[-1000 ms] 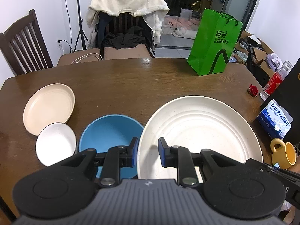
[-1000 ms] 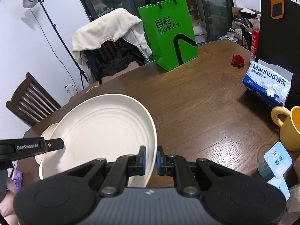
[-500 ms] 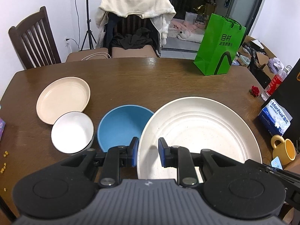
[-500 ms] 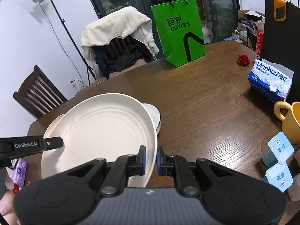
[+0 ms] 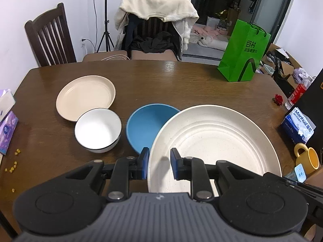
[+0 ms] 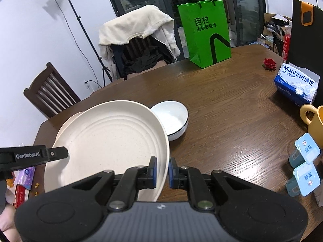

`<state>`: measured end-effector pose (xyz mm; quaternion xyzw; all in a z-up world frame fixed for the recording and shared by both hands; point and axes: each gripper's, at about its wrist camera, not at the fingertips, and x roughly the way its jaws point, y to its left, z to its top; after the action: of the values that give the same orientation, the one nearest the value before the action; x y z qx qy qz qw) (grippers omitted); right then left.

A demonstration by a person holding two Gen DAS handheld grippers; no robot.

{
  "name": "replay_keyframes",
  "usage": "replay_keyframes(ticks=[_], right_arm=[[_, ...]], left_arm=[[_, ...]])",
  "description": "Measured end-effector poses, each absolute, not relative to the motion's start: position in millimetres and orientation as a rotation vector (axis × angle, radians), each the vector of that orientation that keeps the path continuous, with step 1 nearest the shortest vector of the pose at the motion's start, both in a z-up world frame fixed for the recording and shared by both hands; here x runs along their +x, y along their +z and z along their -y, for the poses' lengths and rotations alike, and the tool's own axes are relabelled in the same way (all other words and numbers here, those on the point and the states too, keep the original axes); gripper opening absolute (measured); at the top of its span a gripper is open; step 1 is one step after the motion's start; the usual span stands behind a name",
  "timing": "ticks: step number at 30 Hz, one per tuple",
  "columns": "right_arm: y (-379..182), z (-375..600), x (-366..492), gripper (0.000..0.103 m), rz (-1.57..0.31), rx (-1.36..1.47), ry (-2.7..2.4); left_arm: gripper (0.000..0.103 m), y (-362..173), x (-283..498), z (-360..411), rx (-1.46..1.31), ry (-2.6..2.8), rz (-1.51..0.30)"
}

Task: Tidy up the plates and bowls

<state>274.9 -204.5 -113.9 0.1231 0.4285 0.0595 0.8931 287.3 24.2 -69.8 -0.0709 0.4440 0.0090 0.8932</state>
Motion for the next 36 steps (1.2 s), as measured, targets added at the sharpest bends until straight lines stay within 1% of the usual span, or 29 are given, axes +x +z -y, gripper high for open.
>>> replay_keyframes(ticks=[16, 36], right_arm=[[-117.3, 176.1, 237.2, 0.011, -0.898, 0.229, 0.160], [-131.6, 147.7, 206.1, 0.011, -0.922, 0.205, 0.197]], left_arm=[[0.023, -72.6, 243.3, -49.6, -0.162, 0.055, -0.920], [0.023, -88.9, 203.6, -77.8, -0.180, 0.085, -0.931]])
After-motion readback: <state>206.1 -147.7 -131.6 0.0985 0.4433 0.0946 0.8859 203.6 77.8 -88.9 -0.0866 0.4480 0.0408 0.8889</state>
